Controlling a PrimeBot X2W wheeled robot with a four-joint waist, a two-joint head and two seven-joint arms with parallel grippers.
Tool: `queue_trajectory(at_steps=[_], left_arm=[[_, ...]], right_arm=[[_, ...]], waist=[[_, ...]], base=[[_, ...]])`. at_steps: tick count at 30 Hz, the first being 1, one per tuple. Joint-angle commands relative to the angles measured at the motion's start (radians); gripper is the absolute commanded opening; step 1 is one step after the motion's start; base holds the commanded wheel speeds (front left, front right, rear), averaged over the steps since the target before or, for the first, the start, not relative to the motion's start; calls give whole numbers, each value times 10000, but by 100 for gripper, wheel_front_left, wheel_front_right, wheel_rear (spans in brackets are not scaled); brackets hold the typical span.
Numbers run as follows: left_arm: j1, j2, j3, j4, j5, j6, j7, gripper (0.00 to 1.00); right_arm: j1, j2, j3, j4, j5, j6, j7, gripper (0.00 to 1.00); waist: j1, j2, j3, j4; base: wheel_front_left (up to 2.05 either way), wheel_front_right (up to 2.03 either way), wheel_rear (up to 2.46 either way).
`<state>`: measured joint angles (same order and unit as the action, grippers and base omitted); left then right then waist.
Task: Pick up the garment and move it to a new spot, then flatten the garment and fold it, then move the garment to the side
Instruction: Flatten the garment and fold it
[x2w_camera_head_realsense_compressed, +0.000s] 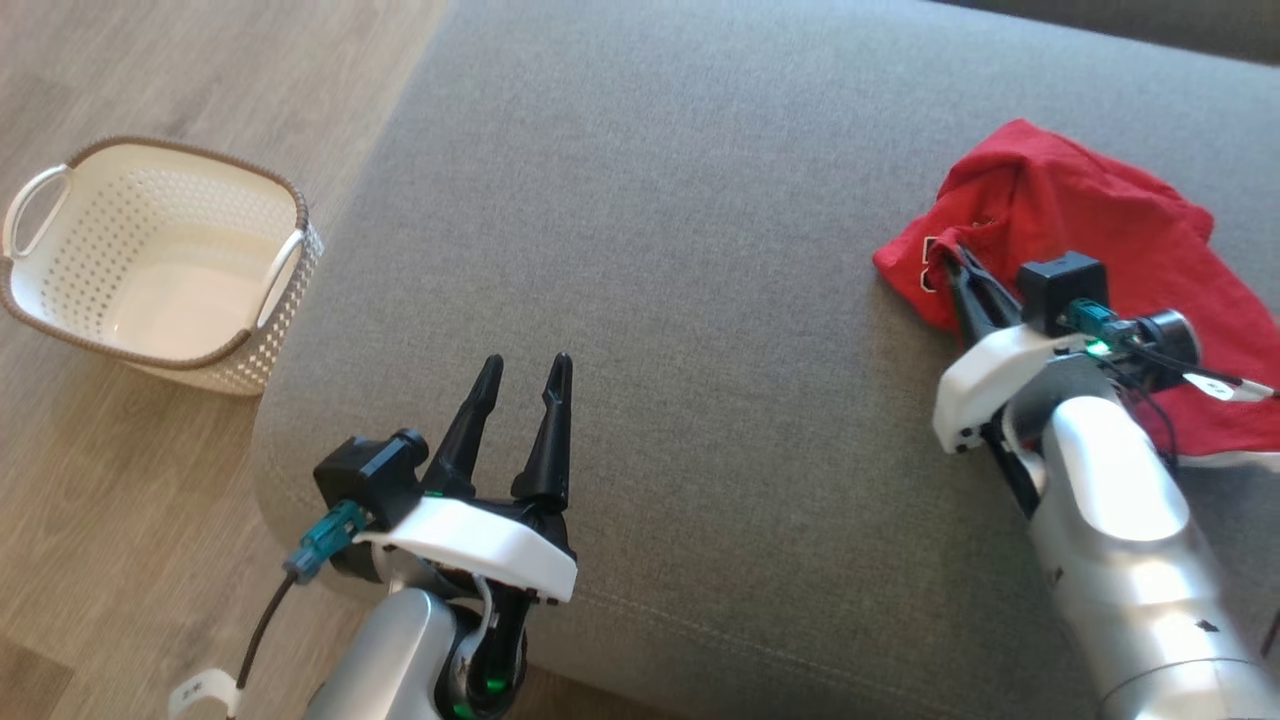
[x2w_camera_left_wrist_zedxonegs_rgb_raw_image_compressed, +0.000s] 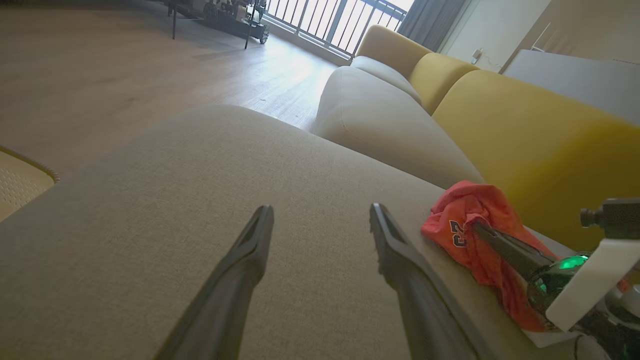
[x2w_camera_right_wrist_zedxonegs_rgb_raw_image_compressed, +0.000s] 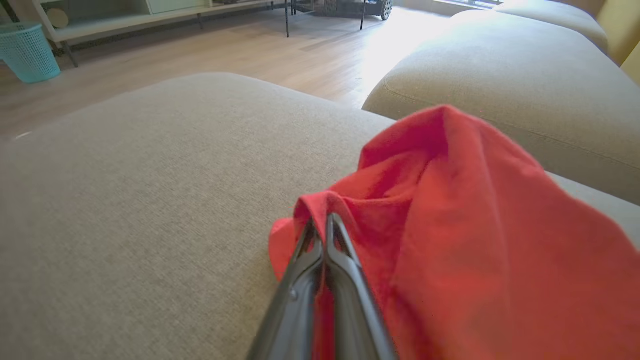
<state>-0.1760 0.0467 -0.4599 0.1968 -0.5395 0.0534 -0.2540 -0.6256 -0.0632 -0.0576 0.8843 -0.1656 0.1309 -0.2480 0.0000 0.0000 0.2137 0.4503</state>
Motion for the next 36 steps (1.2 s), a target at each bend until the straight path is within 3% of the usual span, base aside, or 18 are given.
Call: queue_trajectory(at_steps=[1,8,10,14,18,21,27,28,32,36], left_arm=[[-285,36,292,-246,14,-23,-78,100],[51,36,347,-4,195,-74,-78,100],[276,36,412,90,325,-91,-78,100],[646,36,575,191,499,-93,-78,100],[948,36,698,234,634,-146,-78,100],[1056,36,721,230,692,-175,-78,100],[1114,35,816,102,649,-141,-78,100],[1101,35,784,121,676,-173,-78,100],[912,35,677,150,727,-247,-78,100],[695,35,745,183,803,-276,-78,100]], right_arm=[[-278,129,615,-441,500,-2,-134,0],[-632,129,3302,-1221,3025,-2,-135,0],[-1247,129,4668,-1950,3796,-2,-127,0],[-2189,129,5670,-3133,5131,-2,-77,0],[-3210,129,4977,-3785,6016,-2,-95,0],[-3419,-36,3660,-3571,5336,-2,-104,0],[-1673,-380,889,-2798,4843,-2,429,0],[-1179,-492,364,-2317,4721,-2,894,100],[443,-1067,-2103,-828,3851,-2,1441,100],[1358,-895,-3177,-711,3041,-2,954,100]], waist=[[0,0,-233,-37],[0,0,-1180,-228],[0,0,-1556,-401],[0,0,-1926,-657],[0,0,-2094,-950],[0,0,-2152,-1094],[0,0,-1929,-1463],[0,0,-1854,-1536],[0,0,-1492,-1789],[0,0,-1167,-2200]], base=[[0,0,0],[0,0,0],[0,0,0],[0,0,0],[0,0,0],[0,0,0],[0,0,0],[0,0,0],[0,0,0],[0,0,0]])
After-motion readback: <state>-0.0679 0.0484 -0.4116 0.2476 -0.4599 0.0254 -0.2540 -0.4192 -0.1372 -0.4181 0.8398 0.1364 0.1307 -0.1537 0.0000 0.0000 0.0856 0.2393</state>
